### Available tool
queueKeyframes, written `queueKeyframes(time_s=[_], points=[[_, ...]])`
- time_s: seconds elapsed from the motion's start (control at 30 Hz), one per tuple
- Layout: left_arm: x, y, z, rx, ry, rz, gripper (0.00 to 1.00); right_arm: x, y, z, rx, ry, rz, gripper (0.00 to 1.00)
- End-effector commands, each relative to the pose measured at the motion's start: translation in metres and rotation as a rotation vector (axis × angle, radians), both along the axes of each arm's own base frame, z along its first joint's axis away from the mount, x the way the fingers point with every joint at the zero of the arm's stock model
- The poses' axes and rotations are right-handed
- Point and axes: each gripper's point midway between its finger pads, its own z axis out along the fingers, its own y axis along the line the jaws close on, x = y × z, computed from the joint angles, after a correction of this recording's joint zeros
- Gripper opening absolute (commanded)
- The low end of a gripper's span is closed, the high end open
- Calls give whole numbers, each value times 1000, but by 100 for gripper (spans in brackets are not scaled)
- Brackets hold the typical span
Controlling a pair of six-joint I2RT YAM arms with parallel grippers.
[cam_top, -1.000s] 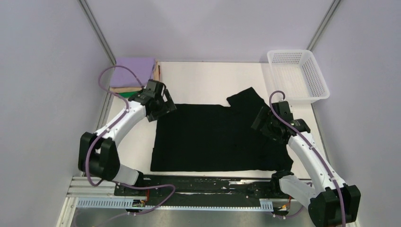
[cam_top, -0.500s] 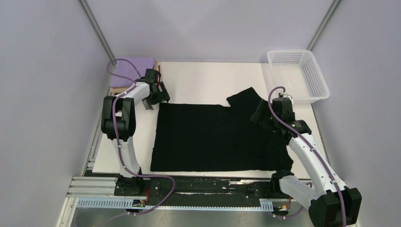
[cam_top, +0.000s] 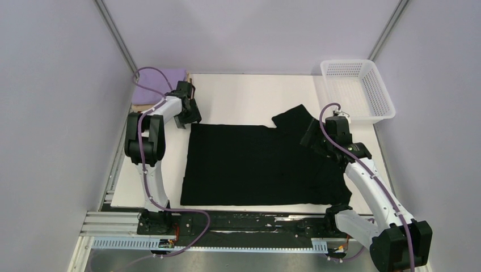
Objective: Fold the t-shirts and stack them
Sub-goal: Grab the side of the flattened tshirt furthest away from the robot with both arms
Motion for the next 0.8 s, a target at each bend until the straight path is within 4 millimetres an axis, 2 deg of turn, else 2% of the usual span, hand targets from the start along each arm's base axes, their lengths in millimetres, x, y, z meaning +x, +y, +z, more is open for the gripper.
queueKeyframes(time_s=[0.0, 0.5, 0.57, 0.6, 0.63, 0.67, 0.73, 0.77], points=[[-27, -6, -33, 71, 154, -36, 69, 8, -2, 4, -16, -44, 0, 100], [-36, -19, -35, 74, 207, -39, 38, 8, -5, 7, -23, -65, -14, 100], [-36, -19, -35, 73, 208, -37, 32, 9, -6, 8, -26, -70, -20, 100], [-36, -19, -35, 74, 209, -36, 23, 10, -7, 9, -28, -72, -22, 100], [-36, -19, -35, 74, 210, -36, 19, 11, -8, 10, -31, -77, -27, 100], [-36, -19, -35, 74, 209, -39, 7, 12, -9, 9, -35, -79, -31, 100], [-34, -20, -34, 71, 208, -53, 0, 18, -8, 8, -39, -82, -30, 100], [-32, -22, -33, 65, 206, -58, 0, 24, -7, 8, -40, -86, -27, 100]])
